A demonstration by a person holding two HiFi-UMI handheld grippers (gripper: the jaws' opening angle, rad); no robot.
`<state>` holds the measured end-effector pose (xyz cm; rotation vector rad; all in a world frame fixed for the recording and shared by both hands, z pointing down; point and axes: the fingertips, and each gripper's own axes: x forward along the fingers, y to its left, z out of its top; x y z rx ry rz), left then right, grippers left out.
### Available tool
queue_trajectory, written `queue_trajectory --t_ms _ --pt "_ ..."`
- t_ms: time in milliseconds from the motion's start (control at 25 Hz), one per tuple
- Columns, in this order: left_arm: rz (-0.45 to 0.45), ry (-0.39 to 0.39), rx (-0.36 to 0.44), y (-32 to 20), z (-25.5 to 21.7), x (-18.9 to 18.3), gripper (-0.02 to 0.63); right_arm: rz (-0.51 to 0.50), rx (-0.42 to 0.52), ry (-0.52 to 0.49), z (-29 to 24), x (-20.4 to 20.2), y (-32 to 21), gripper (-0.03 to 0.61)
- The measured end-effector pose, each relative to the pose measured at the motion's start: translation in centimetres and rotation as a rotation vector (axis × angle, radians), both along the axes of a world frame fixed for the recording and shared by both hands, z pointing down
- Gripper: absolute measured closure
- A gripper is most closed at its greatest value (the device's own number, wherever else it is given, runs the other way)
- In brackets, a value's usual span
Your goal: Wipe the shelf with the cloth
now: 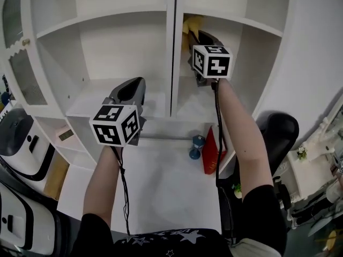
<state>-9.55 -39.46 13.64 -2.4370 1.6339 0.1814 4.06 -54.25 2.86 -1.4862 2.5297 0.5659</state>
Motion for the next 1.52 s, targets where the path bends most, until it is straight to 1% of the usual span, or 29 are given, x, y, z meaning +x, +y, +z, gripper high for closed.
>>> queue_trajectory --t_ms 120,200,520,720,1000,1240,1440,1520 --pt "-0.02 -0.023 0.017 -0.1 -0.4 0.1 0.611 -0.006 -0.013 -0.008 -0.5 -0.3 -1.4 0.499" --pt "-0.029 -0.031 0.024 -0.1 -0.5 0.2 0.611 -0.004 -0.011 0.006 -0.8 -0.6 -2.2 0.499" --pt "-0.042 -0.021 0.029 -0.5 -0.5 0.5 0.611 0.022 -0.004 0.046 -1.5 -1.3 -4.2 0.499" --pt "-0.036 -0.022 0.03 -0.3 -0.3 0.8 0.611 0.064 0.001 0.07 -1.6 -0.1 -4.4 0.499" --pt "-0.019 -0.022 0.032 0.0 -0.2 1.3 0.611 0.165 -0.004 0.04 -1.3 3.2 -4.7 0.499" --pt "0.007 -0.029 0.032 0.3 0.2 2.2 0.611 0.272 -0.024 -0.027 -1.2 7.5 -5.0 0.499" --pt "0.022 -0.031 0.03 0.3 0.4 2.8 0.611 0.389 -0.041 -0.086 -1.3 11.5 -5.0 0.499" --pt "0.027 -0.034 0.031 0.3 0.5 2.9 0.611 0.421 -0.052 -0.104 -1.3 12.6 -5.0 0.499"
